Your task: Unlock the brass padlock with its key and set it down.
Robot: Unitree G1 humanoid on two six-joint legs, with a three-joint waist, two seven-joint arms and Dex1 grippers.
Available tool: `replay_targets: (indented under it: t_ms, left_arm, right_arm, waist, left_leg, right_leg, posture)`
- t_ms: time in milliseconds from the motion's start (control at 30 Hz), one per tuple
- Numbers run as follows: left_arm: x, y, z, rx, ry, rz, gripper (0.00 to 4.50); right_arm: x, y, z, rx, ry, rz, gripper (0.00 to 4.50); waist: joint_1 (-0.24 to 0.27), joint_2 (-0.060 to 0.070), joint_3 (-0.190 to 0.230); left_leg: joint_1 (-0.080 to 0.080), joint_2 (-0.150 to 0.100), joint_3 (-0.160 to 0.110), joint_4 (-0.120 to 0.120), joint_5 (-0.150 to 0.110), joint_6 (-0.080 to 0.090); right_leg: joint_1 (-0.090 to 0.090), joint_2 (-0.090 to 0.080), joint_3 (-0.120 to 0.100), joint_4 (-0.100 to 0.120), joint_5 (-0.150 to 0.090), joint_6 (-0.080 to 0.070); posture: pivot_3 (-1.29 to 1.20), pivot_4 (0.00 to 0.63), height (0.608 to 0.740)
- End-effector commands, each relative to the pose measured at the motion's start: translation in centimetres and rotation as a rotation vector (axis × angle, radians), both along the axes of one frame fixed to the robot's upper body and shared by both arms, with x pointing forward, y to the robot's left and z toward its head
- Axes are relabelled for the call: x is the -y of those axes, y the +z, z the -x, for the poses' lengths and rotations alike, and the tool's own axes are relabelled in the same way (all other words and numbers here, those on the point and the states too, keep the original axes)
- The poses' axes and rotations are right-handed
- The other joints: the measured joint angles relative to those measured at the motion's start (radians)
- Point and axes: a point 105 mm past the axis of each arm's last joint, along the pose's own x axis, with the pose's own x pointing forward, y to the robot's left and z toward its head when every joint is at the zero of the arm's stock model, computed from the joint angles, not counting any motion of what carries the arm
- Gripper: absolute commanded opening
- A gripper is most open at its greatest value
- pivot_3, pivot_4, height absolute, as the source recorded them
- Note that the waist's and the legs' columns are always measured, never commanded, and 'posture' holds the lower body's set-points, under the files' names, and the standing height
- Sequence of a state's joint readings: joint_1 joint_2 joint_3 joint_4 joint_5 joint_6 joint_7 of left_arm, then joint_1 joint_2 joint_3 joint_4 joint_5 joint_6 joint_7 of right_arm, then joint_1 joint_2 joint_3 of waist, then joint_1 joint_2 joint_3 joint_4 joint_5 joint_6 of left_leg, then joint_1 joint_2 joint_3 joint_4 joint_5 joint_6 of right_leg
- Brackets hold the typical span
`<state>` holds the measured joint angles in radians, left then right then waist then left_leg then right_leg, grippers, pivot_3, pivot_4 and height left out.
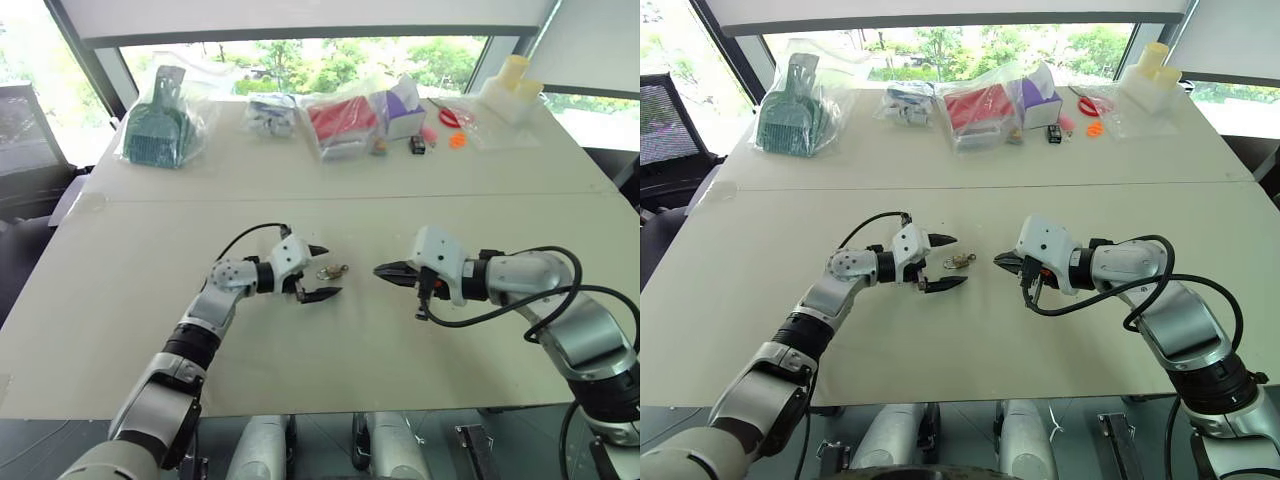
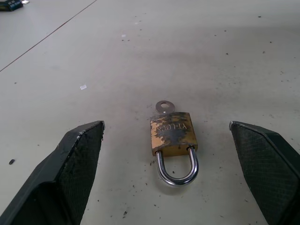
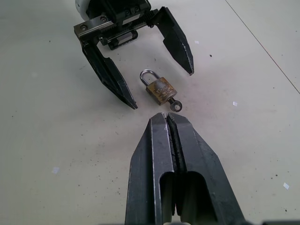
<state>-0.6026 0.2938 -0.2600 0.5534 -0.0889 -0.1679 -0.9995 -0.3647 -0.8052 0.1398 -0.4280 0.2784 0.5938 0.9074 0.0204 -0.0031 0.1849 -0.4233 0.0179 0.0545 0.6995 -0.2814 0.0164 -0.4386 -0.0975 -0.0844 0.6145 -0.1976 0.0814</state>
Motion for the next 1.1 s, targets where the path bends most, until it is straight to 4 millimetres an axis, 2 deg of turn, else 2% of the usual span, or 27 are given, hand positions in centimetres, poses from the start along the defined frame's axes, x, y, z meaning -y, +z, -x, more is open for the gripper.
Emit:
replay_targets:
  t_ms: [33,133,200,333,433,600,667,800,1000,1100]
  left_arm:
    - [0.3,-0.7,0.1,-0.006,-0.013,-0.035,3.11]
    - [0.2,-0.8,0.0,-0.007,-0.014,-0.042,1.61]
    - [-0.1,-0.9,0.0,-0.014,-0.014,-0.047,0.78]
    - [-0.6,-1.0,0.1,-0.024,-0.013,-0.059,0.74]
    - [-1.5,-0.4,1.0,-0.032,-0.061,-0.082,0.74]
    - [-3.3,3.6,2.5,-0.056,-0.167,-0.068,0.74]
    - [-3.8,4.6,2.8,-0.064,-0.189,-0.069,0.74]
    - [-5.8,9.2,2.6,-0.020,-0.226,-0.077,0.74]
    - [-5.5,12.5,2.2,0.013,-0.242,-0.039,0.74]
    - [-4.9,13.0,2.0,0.022,-0.250,-0.029,0.74]
  right_arm:
    - [-0.1,1.0,0.2,0.052,0.012,0.004,0.00]
    - [-0.2,1.0,0.1,0.054,0.011,0.005,0.00]
    - [-0.2,0.9,0.0,0.056,0.011,0.006,0.00]
    - [-0.4,1.0,-0.1,0.062,0.017,0.003,0.00]
    - [-0.9,1.3,-0.5,0.113,0.023,0.001,0.00]
    - [-2.3,2.3,-2.0,0.336,0.034,0.028,0.00]
    - [-2.6,2.3,-2.3,0.389,0.052,0.048,0.00]
    - [-3.9,2.8,-2.6,0.604,0.143,0.135,0.00]
    - [-4.7,3.2,-2.6,0.712,0.207,0.148,0.00]
    - [-5.4,3.5,-2.5,0.727,0.222,0.127,0.87]
  waist:
    - [0.002,0.000,0.000]
    - [0.007,0.000,0.000]
    - [0.011,0.000,0.000]
    - [0.015,0.000,0.000]
    - [0.007,0.000,0.000]
    - [-0.009,0.000,0.000]
    - [-0.007,0.000,0.000]
    - [-0.007,-0.001,0.001]
    - [-0.008,-0.001,0.001]
    - [-0.009,-0.001,0.001]
  left_leg:
    - [0.000,0.000,0.000,0.000,0.000,0.000]
    - [0.002,0.000,0.000,0.000,0.000,0.000]
    - [0.002,0.000,0.000,0.000,0.000,0.000]
    - [0.003,0.000,0.000,0.000,0.000,0.000]
    - [0.003,0.001,0.001,0.000,0.000,0.000]
    - [0.002,0.001,0.001,-0.001,0.000,0.000]
    - [0.002,0.001,0.001,-0.001,0.000,0.000]
    - [0.000,0.000,0.000,0.000,0.000,0.000]
    - [-0.001,-0.001,0.001,0.000,0.000,0.000]
    - [-0.001,-0.001,0.001,0.000,0.000,0.000]
  right_leg:
    - [0.000,0.000,0.000,0.000,0.000,0.000]
    - [0.001,0.000,0.000,0.000,0.000,0.000]
    - [0.002,0.000,0.000,0.000,0.000,0.000]
    - [0.002,0.000,0.000,0.000,0.000,0.000]
    - [0.001,0.000,0.000,0.000,0.000,0.000]
    - [0.000,0.001,0.000,0.001,0.000,0.000]
    - [-0.001,0.001,0.000,0.002,0.000,0.000]
    - [-0.001,0.001,0.000,0.001,0.000,0.000]
    - [-0.001,0.001,0.000,0.001,-0.001,0.002]
    - [-0.001,0.001,0.000,0.001,-0.001,0.002]
  posture:
    - [0.00,0.150,0.740]
    - [0.00,0.150,0.740]
    - [0.00,0.150,0.740]
    - [0.00,0.150,0.740]
    - [0.00,0.150,0.740]
    - [0.00,0.150,0.740]
    - [0.00,0.150,0.740]
    - [0.00,0.150,0.740]
    - [0.00,0.150,0.740]
    - [0.00,0.150,0.740]
